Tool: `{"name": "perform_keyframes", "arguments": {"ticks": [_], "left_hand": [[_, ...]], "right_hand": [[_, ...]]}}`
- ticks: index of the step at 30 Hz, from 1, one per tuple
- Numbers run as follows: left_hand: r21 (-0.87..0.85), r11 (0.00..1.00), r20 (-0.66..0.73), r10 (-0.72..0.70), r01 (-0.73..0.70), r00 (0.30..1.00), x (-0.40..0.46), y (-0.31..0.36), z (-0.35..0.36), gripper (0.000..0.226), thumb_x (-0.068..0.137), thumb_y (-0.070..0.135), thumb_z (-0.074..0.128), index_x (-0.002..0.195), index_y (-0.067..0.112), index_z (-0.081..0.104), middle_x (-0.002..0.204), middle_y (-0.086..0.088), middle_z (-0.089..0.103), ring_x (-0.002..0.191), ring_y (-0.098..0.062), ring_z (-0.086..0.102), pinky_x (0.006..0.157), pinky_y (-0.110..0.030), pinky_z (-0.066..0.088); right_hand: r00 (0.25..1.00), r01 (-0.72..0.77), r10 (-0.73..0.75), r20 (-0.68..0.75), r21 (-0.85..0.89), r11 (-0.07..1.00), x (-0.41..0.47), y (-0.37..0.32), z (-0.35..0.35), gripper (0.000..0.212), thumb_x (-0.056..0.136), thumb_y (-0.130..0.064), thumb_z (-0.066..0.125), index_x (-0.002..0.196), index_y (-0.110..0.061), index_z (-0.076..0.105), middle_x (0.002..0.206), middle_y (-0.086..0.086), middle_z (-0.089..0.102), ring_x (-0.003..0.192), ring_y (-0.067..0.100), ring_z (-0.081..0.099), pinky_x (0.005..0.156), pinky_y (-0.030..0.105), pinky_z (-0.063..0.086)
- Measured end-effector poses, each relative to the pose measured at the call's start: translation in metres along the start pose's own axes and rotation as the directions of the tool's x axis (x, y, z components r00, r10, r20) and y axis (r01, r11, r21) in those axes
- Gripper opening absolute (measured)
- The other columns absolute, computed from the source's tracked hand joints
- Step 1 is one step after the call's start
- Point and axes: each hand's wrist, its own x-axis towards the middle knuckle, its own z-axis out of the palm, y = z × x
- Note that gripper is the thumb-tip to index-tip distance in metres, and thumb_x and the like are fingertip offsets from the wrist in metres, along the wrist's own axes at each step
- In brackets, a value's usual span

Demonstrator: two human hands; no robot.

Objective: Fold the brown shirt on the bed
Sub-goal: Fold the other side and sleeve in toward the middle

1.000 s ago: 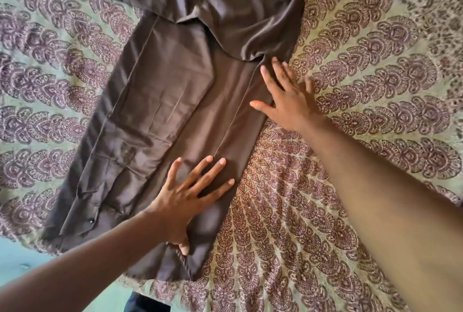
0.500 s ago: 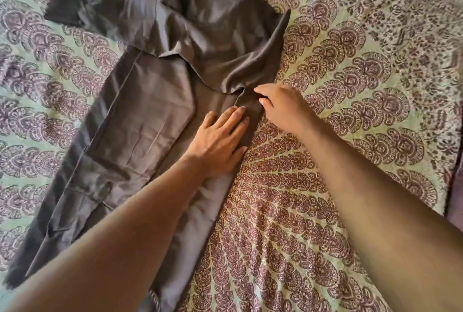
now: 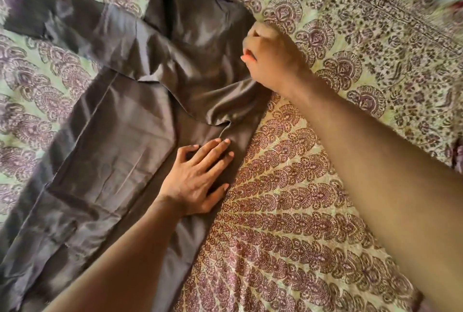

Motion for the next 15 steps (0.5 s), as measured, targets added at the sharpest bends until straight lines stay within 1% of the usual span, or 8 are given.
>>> {"name": "perform_keyframes", "arguments": {"ticks": [2,3,5,7,9,11,13,15], "left_hand": [[0.002,1.000,-0.014,-0.007,0.007,1.000,0.001,0.000,0.000,0.069,0.093,0.055,0.057,0.151,0.019,0.053,0.167,-0.005,0.036,0.152,-0.026,0.041,0.108,-0.051,0.036],[0.006,1.000,-0.019,-0.014,0.014,1.000,0.000,0.000,0.001,0.069,0.092,0.055,0.059,0.150,0.019,0.054,0.167,-0.005,0.037,0.151,-0.026,0.041,0.108,-0.051,0.036],[0.005,1.000,-0.024,-0.022,0.022,0.999,0.000,0.000,0.002,0.069,0.090,0.055,0.060,0.149,0.020,0.055,0.167,-0.004,0.036,0.152,-0.025,0.040,0.108,-0.051,0.036],[-0.003,1.000,-0.021,-0.023,0.023,1.000,0.001,0.000,0.002,0.068,0.090,0.055,0.060,0.148,0.021,0.056,0.167,-0.004,0.036,0.152,-0.024,0.040,0.108,-0.050,0.036],[-0.004,1.000,-0.019,-0.025,0.025,0.999,0.000,0.001,0.002,0.068,0.090,0.055,0.059,0.148,0.021,0.056,0.168,-0.004,0.036,0.152,-0.024,0.039,0.108,-0.050,0.035],[-0.011,1.000,-0.032,-0.027,0.026,0.999,0.000,0.001,0.003,0.068,0.090,0.055,0.060,0.148,0.021,0.056,0.167,-0.004,0.036,0.152,-0.024,0.039,0.108,-0.049,0.035],[-0.023,1.000,-0.040,-0.022,0.021,0.999,0.001,-0.001,0.004,0.068,0.089,0.055,0.061,0.147,0.020,0.057,0.167,-0.004,0.036,0.152,-0.025,0.039,0.108,-0.049,0.035],[-0.030,0.999,-0.040,-0.025,0.023,0.999,0.000,-0.001,0.004,0.067,0.090,0.055,0.061,0.147,0.020,0.057,0.167,-0.004,0.036,0.153,-0.025,0.039,0.108,-0.050,0.036]], "right_hand": [[0.986,-0.031,0.037,0.162,-0.034,0.999,0.023,-0.002,-0.003,0.023,0.094,-0.026,0.070,0.109,-0.010,0.066,0.119,0.016,0.060,0.110,0.040,0.060,0.091,0.049,0.052],[0.960,-0.072,0.085,0.266,-0.060,0.996,0.032,0.000,-0.002,0.034,0.089,-0.029,0.077,0.116,-0.014,0.062,0.122,0.016,0.060,0.115,0.041,0.059,0.096,0.051,0.050],[0.862,-0.142,0.177,0.474,-0.111,0.984,0.042,0.005,0.003,0.071,0.072,-0.033,0.093,0.129,-0.023,0.051,0.129,0.017,0.057,0.120,0.045,0.056,0.102,0.055,0.047],[0.814,-0.184,0.207,0.542,-0.099,0.978,0.047,0.015,0.014,0.089,0.057,-0.034,0.100,0.126,-0.036,0.044,0.127,0.015,0.059,0.115,0.046,0.057,0.099,0.058,0.050],[0.844,-0.198,0.200,0.499,-0.058,0.979,0.047,0.020,0.024,0.076,0.061,-0.032,0.096,0.118,-0.042,0.047,0.117,0.012,0.065,0.106,0.043,0.062,0.095,0.055,0.054],[0.910,-0.165,0.157,0.384,-0.011,0.986,0.043,0.017,0.026,0.045,0.076,-0.023,0.084,0.114,-0.035,0.063,0.113,0.015,0.068,0.103,0.043,0.064,0.095,0.049,0.055],[0.982,-0.121,0.111,0.151,0.062,0.991,0.036,0.019,0.028,0.025,0.083,-0.008,0.068,0.104,-0.021,0.071,0.107,0.016,0.065,0.100,0.040,0.063,0.088,0.047,0.055],[0.995,-0.075,0.083,-0.055,0.141,0.987,0.028,0.019,0.027,0.023,0.082,0.000,0.060,0.101,-0.008,0.070,0.103,0.019,0.063,0.096,0.038,0.060,0.080,0.045,0.053]]}}
